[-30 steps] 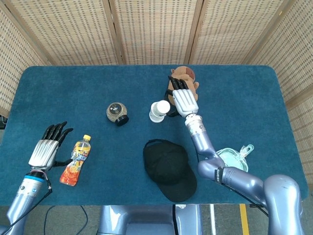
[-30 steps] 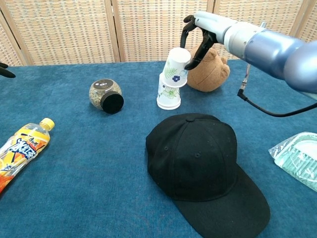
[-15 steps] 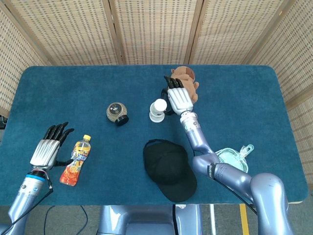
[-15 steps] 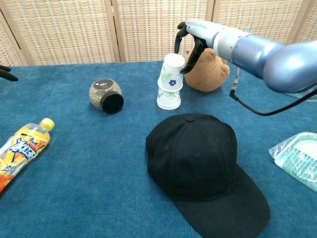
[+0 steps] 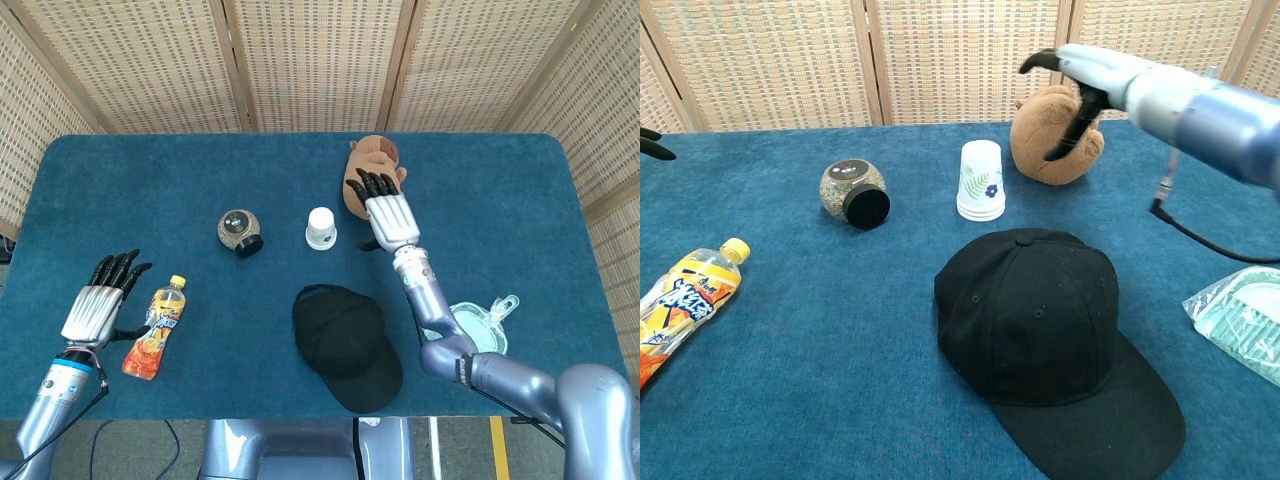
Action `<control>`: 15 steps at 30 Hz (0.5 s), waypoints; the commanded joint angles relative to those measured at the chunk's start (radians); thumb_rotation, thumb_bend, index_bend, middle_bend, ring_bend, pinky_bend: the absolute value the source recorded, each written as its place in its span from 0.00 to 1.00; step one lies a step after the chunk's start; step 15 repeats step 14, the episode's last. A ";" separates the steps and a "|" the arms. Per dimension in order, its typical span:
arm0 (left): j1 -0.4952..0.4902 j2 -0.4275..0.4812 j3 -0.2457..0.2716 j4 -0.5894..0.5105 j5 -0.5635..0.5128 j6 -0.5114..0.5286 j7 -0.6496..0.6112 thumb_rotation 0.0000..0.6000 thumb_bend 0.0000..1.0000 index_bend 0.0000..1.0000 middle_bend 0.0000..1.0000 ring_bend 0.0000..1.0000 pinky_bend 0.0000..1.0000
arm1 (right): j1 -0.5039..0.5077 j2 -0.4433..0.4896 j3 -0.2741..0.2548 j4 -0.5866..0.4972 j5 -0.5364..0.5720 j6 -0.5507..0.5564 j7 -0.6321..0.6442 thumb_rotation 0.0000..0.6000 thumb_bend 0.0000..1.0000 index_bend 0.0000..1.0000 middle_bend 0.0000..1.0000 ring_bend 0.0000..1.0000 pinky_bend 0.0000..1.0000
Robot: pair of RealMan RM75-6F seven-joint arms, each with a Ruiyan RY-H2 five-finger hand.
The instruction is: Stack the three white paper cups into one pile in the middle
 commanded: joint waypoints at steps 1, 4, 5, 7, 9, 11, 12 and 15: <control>0.000 -0.006 0.000 0.009 0.001 0.000 -0.005 1.00 0.06 0.13 0.00 0.00 0.00 | -0.110 0.062 -0.077 -0.083 -0.079 0.132 -0.012 1.00 0.17 0.11 0.00 0.00 0.00; 0.008 -0.014 -0.002 0.033 -0.010 0.012 0.006 1.00 0.06 0.10 0.00 0.00 0.00 | -0.250 0.114 -0.182 -0.127 -0.155 0.285 -0.023 1.00 0.17 0.08 0.00 0.00 0.00; 0.010 -0.018 -0.002 0.039 -0.012 0.015 0.007 1.00 0.06 0.08 0.00 0.00 0.00 | -0.273 0.124 -0.197 -0.134 -0.168 0.307 -0.021 1.00 0.17 0.06 0.00 0.00 0.00; 0.016 -0.021 -0.001 0.050 -0.018 0.017 0.008 1.00 0.06 0.05 0.00 0.00 0.00 | -0.319 0.143 -0.220 -0.145 -0.179 0.341 -0.013 1.00 0.17 0.05 0.00 0.00 0.00; 0.027 -0.021 0.004 0.056 -0.021 0.027 0.006 1.00 0.06 0.03 0.00 0.00 0.00 | -0.376 0.175 -0.252 -0.167 -0.197 0.379 0.012 1.00 0.16 0.05 0.00 0.00 0.00; 0.036 -0.019 0.010 0.058 -0.018 0.036 0.004 1.00 0.06 0.02 0.00 0.00 0.00 | -0.411 0.197 -0.267 -0.182 -0.215 0.403 0.038 1.00 0.16 0.04 0.00 0.00 0.00; 0.043 -0.018 0.013 0.058 -0.016 0.044 0.003 1.00 0.06 0.02 0.00 0.00 0.00 | -0.435 0.212 -0.277 -0.190 -0.228 0.421 0.060 1.00 0.16 0.04 0.00 0.00 0.00; 0.056 -0.015 0.024 0.058 -0.007 0.057 0.005 1.00 0.06 0.02 0.00 0.00 0.00 | -0.472 0.236 -0.293 -0.198 -0.249 0.449 0.089 1.00 0.16 0.04 0.00 0.00 0.00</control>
